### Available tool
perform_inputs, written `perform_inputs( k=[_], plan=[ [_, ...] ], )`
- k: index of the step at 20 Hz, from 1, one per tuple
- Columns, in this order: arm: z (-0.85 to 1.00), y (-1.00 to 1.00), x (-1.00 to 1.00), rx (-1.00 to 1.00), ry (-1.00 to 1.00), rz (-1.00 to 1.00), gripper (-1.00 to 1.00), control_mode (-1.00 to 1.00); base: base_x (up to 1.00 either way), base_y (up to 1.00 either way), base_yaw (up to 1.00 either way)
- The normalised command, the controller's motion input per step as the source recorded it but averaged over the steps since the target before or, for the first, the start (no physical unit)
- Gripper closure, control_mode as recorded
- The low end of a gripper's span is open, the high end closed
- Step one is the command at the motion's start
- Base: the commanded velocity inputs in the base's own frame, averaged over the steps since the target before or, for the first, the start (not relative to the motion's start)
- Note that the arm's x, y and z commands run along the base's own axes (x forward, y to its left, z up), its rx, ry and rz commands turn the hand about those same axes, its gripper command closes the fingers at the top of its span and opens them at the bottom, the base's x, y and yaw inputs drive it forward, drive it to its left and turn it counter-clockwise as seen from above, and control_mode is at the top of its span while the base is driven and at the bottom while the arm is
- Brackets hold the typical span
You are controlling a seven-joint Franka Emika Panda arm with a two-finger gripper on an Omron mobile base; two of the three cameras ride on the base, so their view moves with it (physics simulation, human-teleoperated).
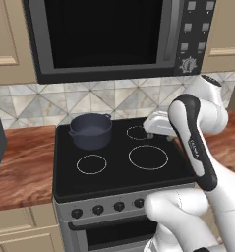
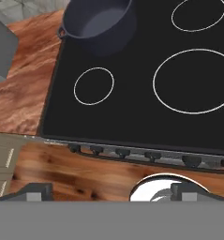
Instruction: Turn on the burner for the pot on the stove. Wait thirty seconds for the pot to heat up. Then add the eggplant to the pot.
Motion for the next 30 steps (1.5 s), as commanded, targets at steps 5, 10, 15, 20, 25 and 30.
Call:
perform_inputs(
  k=[5, 10, 15, 20, 25, 30],
  plan=[
    [-0.22, 0.54, -0.11, 0.11, 0.01, 0.01, -1.0, -1.0, 0.0, 0.0, 0.0],
    [-0.26, 0.6, -0.2, -0.03, 0.02, 0.06, -1.0, -1.0, 0.0, 0.0, 0.0],
    [-0.3, 0.55, -0.3, -0.09, 0.0, 0.06, -1.0, -1.0, 0.0, 0.0, 0.0],
    [-0.36, 0.41, -0.42, -0.1, 0.0, 0.04, -1.0, -1.0, 0.0, 0.0, 0.0],
    [-0.33, 0.27, -0.42, -0.08, 0.0, 0.04, -1.0, -1.0, 0.0, 0.0, 0.0],
    [-0.16, 0.01, -0.08, -0.02, -0.01, 0.0, -1.0, -1.0, 0.0, 0.0, 0.0]
  ],
)
